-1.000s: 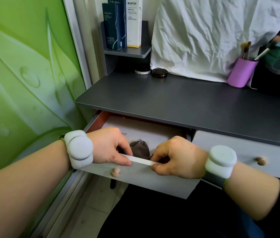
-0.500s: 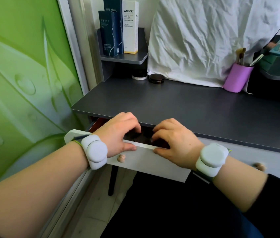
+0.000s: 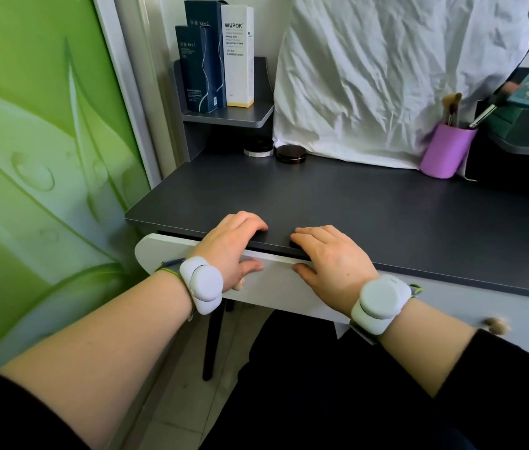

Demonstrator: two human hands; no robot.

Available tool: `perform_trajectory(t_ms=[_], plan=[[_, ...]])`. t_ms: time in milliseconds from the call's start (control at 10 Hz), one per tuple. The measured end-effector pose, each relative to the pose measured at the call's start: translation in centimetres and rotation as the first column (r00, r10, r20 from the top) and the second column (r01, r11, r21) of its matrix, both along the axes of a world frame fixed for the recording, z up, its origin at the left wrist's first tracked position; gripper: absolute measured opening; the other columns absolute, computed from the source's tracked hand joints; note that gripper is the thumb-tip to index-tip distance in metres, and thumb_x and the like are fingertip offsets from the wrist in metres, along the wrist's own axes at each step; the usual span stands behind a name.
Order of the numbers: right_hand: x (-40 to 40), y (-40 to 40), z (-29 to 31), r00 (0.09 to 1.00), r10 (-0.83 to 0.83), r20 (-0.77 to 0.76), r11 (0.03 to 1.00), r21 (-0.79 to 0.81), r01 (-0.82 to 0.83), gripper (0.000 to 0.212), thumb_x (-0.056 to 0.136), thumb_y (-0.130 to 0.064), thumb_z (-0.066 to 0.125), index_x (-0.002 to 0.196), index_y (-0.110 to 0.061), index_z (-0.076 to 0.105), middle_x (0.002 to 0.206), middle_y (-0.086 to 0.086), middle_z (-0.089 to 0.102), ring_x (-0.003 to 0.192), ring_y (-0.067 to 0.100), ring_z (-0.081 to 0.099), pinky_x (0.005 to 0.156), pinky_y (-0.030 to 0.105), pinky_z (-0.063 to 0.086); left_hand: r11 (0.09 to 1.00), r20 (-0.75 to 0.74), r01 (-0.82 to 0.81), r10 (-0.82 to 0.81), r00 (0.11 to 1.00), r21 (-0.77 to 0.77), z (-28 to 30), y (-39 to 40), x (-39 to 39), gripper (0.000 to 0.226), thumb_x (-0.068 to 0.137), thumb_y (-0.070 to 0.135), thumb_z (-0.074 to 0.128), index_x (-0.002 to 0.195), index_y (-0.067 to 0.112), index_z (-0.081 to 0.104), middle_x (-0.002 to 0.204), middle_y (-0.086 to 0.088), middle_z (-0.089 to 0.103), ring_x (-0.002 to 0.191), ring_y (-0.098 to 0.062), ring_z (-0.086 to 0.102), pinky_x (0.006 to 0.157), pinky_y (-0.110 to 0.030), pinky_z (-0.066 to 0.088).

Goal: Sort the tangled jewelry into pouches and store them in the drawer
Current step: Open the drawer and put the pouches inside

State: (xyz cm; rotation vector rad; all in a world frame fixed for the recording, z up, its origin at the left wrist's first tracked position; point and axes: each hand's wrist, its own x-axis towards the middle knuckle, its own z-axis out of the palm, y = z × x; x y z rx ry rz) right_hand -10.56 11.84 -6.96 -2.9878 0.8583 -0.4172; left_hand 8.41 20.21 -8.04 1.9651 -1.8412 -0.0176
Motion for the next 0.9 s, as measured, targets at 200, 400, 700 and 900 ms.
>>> perform_trajectory(t_ms=[200, 400, 700, 900], plan=[[0.6, -0.3, -0.1, 1.000, -0.008, -0.004, 0.996, -0.088, 0.007, 0.038, 0.091, -0.025, 0.049, 0.128, -0.017, 0.050, 0.125, 0.000, 0.053, 0.108, 0.025, 0.046, 0.092, 0.033, 0.038, 0.997, 0.040, -0.051, 0.053, 0.998, -0.051, 0.3, -0.5, -0.8, 0.046, 0.082, 0.023, 0.070, 0.121, 0.018, 0.048, 0.126, 0.007, 0.044, 0.114, -0.015, 0.037, 0.093, -0.033, 0.041], [1.1, -0.5, -0.3, 0.999, -0.030, -0.015, 0.991, -0.128, 0.028, 0.034, 0.091, -0.022, 0.047, 0.124, -0.016, 0.051, 0.117, 0.002, 0.053, 0.101, 0.026, 0.046, 0.084, 0.033, 0.036, 0.993, 0.068, -0.091, 0.096, 0.993, -0.076, 0.4, -0.8, -1.2, 0.043, 0.082, 0.025, 0.070, 0.119, 0.016, 0.049, 0.122, 0.003, 0.046, 0.110, -0.018, 0.039, 0.092, -0.032, 0.037], [0.7, -0.3, -0.1, 1.000, -0.024, 0.002, 0.999, -0.048, 0.024, 0.035, 0.090, -0.025, 0.046, 0.125, -0.023, 0.050, 0.119, -0.004, 0.051, 0.104, 0.020, 0.044, 0.086, 0.029, 0.035, 0.992, 0.106, -0.122, 0.121, 0.987, 0.008, 0.9, -0.6, -1.5, 0.045, 0.080, 0.026, 0.071, 0.118, 0.018, 0.048, 0.120, 0.004, 0.043, 0.110, -0.019, 0.039, 0.090, -0.034, 0.041], [-0.2, -2.0, 3.5, 0.998, -0.049, 0.047, 0.961, 0.273, 0.034, 0.024, 0.084, -0.032, 0.058, 0.108, -0.027, 0.063, 0.108, -0.008, 0.061, 0.103, 0.013, 0.053, 0.089, 0.025, 0.042, 0.971, -0.108, -0.076, 0.103, 0.989, 0.228, 4.8, -2.2, -1.5, 0.045, 0.069, 0.042, 0.078, 0.108, 0.029, 0.060, 0.106, 0.013, 0.051, 0.102, -0.008, 0.046, 0.082, -0.030, 0.051]])
